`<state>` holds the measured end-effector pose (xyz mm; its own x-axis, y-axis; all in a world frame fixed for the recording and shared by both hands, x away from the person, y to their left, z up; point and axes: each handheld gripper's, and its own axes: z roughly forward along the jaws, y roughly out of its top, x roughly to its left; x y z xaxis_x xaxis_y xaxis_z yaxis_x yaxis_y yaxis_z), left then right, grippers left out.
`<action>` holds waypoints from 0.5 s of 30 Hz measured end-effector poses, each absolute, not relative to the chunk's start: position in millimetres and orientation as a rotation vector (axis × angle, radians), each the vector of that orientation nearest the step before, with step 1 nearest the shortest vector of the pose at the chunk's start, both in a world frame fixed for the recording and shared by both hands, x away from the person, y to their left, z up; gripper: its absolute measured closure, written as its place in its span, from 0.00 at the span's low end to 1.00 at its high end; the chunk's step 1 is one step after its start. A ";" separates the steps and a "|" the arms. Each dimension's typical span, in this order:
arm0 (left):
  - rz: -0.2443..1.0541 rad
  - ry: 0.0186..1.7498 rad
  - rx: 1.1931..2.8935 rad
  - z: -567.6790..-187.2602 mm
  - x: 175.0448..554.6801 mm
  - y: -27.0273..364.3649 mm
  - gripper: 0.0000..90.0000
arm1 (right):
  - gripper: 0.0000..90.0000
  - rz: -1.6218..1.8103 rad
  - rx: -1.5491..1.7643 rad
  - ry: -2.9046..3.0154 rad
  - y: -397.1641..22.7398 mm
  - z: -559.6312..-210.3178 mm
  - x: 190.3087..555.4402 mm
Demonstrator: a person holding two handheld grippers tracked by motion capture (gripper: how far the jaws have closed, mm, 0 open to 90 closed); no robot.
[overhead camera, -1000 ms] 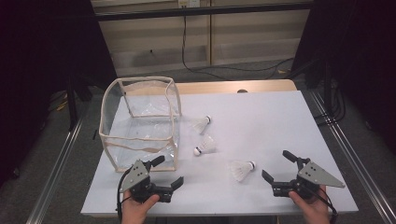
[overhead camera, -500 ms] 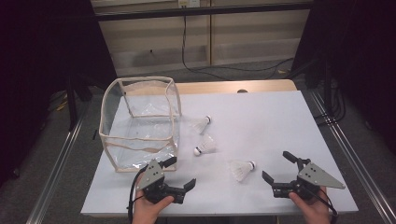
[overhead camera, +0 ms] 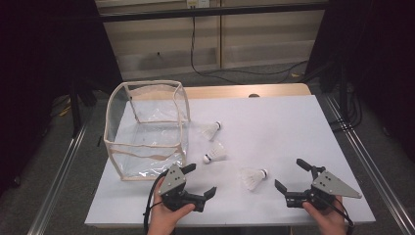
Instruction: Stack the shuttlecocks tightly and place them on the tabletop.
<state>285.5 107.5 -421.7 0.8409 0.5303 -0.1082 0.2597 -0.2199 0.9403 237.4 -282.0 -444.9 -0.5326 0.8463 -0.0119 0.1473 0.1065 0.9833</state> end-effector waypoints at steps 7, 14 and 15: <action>0.281 0.604 1.844 -420.5 288.9 91.3 0.02 | 0.01 1.472 0.968 1.778 -282.1 -444.8 237.0; 0.272 0.615 1.867 -421.0 293.7 74.8 0.03 | 0.01 1.475 0.973 1.780 -282.1 -444.9 236.3; 0.266 0.622 1.865 -421.2 295.1 72.3 0.03 | 0.01 1.475 0.972 1.783 -282.6 -444.9 236.4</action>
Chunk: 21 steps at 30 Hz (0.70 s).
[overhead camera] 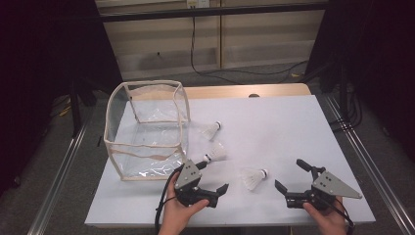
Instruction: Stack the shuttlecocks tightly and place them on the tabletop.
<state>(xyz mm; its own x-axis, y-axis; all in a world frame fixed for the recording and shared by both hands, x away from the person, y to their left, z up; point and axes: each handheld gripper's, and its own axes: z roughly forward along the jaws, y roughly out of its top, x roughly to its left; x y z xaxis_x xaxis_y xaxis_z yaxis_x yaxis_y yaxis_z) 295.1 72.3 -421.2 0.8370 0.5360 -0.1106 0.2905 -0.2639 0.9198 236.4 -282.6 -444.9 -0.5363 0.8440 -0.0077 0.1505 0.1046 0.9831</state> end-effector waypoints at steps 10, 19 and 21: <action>0.276 0.708 1.866 -421.7 304.7 55.2 0.02 | 0.01 1.474 0.973 1.776 -285.3 -445.0 236.5; 0.295 0.756 1.866 -420.6 312.1 41.3 0.03 | 0.01 1.475 0.979 1.778 -285.8 -445.0 236.1; 0.297 0.779 1.866 -419.6 314.4 39.0 0.03 | 0.01 1.475 0.979 1.777 -285.4 -444.9 235.9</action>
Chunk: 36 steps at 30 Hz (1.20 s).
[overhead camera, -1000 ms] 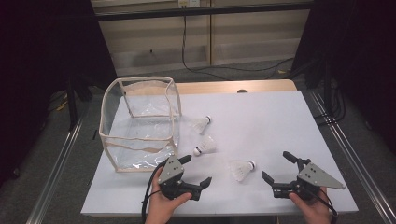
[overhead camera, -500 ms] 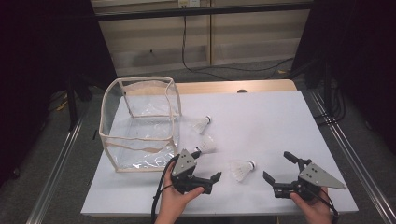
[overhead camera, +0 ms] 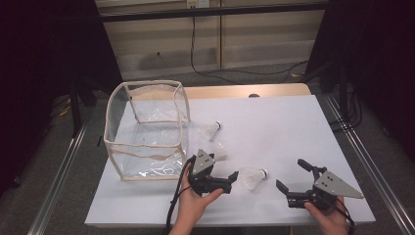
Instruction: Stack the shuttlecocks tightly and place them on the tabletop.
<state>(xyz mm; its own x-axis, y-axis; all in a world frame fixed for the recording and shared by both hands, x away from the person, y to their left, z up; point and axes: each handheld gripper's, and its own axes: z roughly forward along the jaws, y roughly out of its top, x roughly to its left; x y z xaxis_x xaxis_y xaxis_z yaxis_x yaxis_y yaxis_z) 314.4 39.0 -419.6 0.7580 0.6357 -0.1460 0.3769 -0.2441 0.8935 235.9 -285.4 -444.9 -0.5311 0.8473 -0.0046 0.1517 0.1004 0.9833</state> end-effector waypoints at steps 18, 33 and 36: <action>0.380 0.919 1.881 -416.0 336.4 24.7 0.08 | 0.02 1.467 0.958 1.790 -283.0 -444.7 235.6; 0.399 1.024 1.926 -411.2 357.5 11.7 0.15 | 0.02 1.463 0.946 1.796 -282.7 -444.8 235.5; 0.401 1.052 1.924 -410.2 360.6 10.7 0.18 | 0.02 1.462 0.948 1.799 -282.5 -444.9 235.5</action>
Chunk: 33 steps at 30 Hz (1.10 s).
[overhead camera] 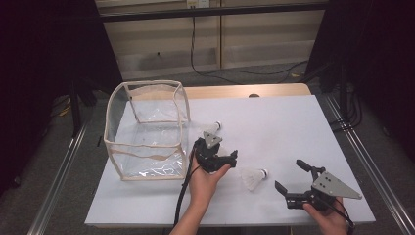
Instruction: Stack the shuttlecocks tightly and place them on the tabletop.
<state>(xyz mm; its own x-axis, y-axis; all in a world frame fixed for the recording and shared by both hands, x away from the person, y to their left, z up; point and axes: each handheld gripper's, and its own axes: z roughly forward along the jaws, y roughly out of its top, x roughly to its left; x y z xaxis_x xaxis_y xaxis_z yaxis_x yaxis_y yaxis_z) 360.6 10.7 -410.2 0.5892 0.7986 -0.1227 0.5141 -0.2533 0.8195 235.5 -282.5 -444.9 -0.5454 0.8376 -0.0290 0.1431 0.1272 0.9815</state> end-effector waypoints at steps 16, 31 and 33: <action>0.439 1.103 1.970 -401.5 380.0 2.5 0.32 | 0.02 1.467 0.948 1.799 -282.1 -444.9 235.2; 0.508 1.146 2.007 -405.4 389.8 -1.5 0.40 | 0.02 1.477 0.947 1.801 -280.9 -444.7 234.8; 0.514 1.181 2.006 -406.6 392.3 -2.2 0.42 | 0.02 1.475 0.944 1.803 -281.1 -444.7 234.9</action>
<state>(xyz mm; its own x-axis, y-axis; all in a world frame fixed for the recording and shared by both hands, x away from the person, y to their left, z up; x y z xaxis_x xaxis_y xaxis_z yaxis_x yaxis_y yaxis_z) 392.3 -2.2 -406.6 0.4962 0.8678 -0.0272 0.5712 -0.3026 0.7630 234.9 -281.1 -444.7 -0.5539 0.8323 -0.0231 0.1423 0.1220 0.9823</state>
